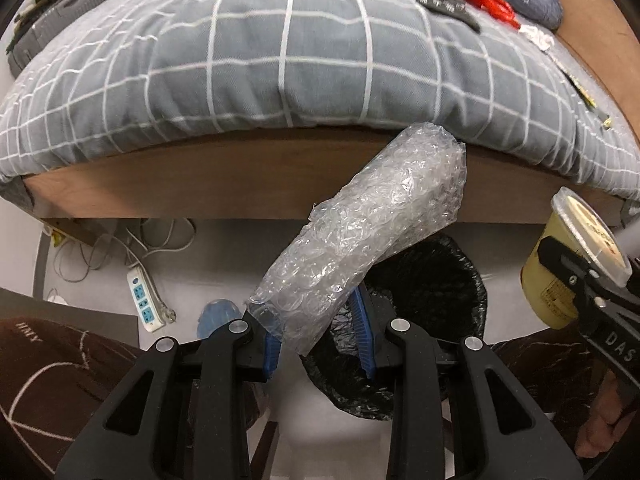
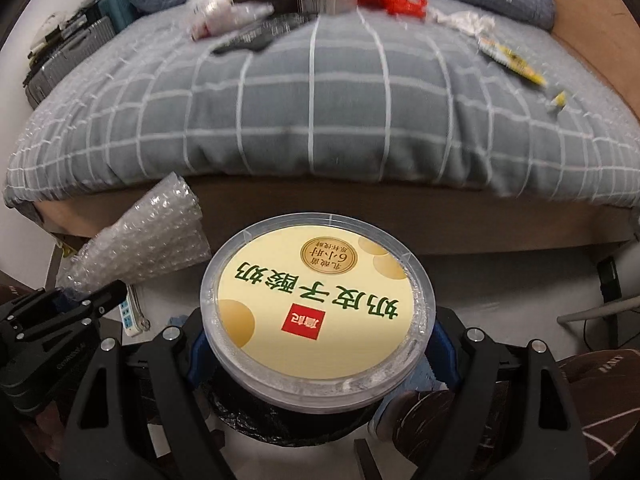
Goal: Collect trash
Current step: 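Carry the bubble wrap and the tub with both grippers over the floor bin, then open the right gripper to drop the tub while the left drops the bubble wrap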
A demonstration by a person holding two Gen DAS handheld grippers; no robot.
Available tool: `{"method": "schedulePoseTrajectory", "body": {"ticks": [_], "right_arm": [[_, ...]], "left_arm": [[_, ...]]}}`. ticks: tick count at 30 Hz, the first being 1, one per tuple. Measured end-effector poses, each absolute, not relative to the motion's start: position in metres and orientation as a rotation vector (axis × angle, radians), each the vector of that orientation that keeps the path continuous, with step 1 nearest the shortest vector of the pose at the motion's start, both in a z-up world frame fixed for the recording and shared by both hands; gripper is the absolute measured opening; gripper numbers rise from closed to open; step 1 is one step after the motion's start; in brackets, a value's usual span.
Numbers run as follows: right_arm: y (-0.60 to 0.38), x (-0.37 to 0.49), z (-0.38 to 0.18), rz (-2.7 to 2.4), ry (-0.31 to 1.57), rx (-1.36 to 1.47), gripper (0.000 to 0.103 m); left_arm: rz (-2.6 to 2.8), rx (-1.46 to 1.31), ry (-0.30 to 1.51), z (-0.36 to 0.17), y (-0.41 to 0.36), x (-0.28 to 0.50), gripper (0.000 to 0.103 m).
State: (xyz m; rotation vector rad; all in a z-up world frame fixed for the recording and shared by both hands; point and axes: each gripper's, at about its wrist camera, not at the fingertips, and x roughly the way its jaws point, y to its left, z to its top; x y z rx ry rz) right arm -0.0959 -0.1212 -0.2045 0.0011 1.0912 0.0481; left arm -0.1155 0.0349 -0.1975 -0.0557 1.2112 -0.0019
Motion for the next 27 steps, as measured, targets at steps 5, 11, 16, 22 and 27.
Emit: {"method": "schedulePoseTrajectory", "body": {"ticks": [5,11,16,22,27], "right_arm": [[-0.114,-0.086,-0.226,0.071,1.144,0.004,0.079],[-0.097,-0.073,-0.249,0.110,1.193,-0.016,0.079],[-0.083,-0.065,-0.259,0.140,1.213,-0.036,0.079],[-0.080,-0.062,-0.263,0.140,1.221,-0.053,0.092],[-0.094,-0.064,-0.260,0.113,1.214,-0.050,0.095]], "left_arm": [[0.011,-0.053,1.242,-0.213,0.037,-0.108,0.030],[0.050,-0.066,1.271,-0.228,0.055,-0.107,0.030],[0.083,-0.085,1.289,-0.234,0.069,-0.109,0.030],[0.099,-0.091,1.299,-0.239,0.075,-0.108,0.030],[0.070,-0.079,1.302,-0.241,0.064,-0.103,0.030]]}}
